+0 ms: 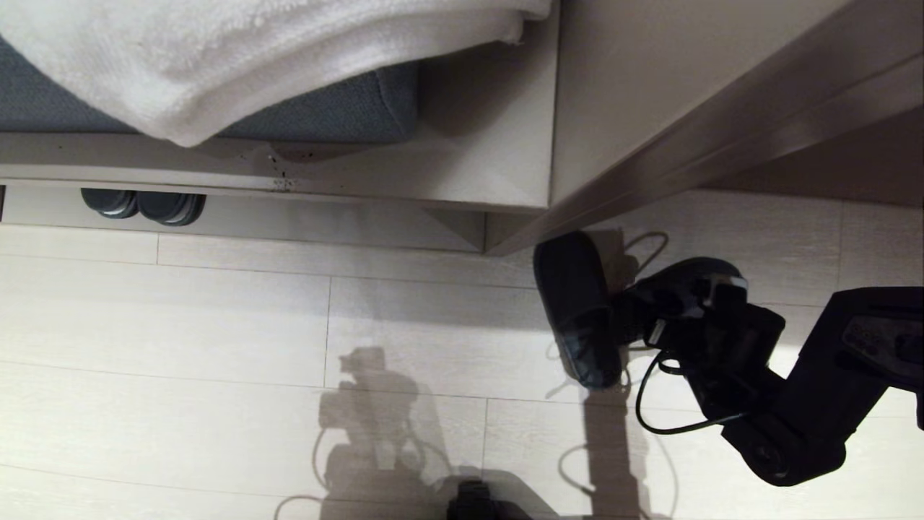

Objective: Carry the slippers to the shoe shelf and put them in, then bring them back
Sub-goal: Place the slippers on the floor

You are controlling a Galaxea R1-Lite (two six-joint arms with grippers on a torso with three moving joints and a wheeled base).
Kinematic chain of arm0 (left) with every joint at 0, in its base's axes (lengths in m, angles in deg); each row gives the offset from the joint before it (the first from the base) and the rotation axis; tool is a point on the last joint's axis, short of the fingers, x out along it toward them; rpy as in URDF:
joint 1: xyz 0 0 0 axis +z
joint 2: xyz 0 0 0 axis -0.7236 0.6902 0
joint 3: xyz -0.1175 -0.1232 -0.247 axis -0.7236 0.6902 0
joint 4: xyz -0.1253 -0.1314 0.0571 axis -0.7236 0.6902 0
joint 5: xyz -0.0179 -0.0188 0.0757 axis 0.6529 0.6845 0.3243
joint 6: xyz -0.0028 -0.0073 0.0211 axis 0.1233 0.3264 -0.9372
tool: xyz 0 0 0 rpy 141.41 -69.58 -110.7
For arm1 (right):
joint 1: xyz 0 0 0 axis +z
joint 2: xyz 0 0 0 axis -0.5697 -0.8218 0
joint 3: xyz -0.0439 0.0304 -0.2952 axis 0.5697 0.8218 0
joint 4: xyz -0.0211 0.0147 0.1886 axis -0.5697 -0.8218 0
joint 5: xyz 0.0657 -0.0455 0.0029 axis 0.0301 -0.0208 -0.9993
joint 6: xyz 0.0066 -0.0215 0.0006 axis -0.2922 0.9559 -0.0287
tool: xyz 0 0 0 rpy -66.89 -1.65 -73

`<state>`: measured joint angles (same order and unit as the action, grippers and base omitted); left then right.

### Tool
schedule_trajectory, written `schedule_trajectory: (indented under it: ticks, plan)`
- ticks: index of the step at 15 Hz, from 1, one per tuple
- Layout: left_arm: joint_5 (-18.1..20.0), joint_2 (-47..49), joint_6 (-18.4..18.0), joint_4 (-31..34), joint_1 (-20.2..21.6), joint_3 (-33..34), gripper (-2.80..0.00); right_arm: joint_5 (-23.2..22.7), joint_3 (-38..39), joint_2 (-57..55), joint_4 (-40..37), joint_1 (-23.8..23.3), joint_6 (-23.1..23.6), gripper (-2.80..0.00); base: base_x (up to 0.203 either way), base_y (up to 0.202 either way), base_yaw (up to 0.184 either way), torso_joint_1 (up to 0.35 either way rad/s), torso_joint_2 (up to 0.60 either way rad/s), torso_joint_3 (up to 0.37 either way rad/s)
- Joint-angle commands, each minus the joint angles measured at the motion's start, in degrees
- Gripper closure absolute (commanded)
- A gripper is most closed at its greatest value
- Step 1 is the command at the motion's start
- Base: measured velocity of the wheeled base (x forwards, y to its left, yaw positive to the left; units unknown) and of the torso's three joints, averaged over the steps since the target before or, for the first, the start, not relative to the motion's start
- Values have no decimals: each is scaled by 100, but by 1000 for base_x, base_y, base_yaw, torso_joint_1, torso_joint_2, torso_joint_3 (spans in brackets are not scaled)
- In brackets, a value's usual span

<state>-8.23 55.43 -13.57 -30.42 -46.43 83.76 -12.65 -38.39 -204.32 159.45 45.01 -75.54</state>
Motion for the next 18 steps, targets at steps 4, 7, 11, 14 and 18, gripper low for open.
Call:
schedule_trajectory:
  ticks: [4,7,11,14,18]
  plan:
    - [-2,-9,-12,-2,-1,0,0,15,132,-72,51,-193,-27,-280,0,0,0,0,0,0]
    - [-2,0,5,-2,-1,0,0,-36,-81,-217,51,-286,-30,-280,0,0,0,0,0,0]
    - [-2,0,-4,-2,7,0,0,-56,-332,-488,51,-421,300,-280,0,0,0,0,0,0]
    - [-2,-1,-19,-11,-1,0,0,-55,-24,-221,51,-569,580,-280,0,0,0,0,0,0]
    - [-2,0,-21,-11,-1,0,0,-407,-68,-145,51,-1116,878,-280,0,0,0,0,0,0]
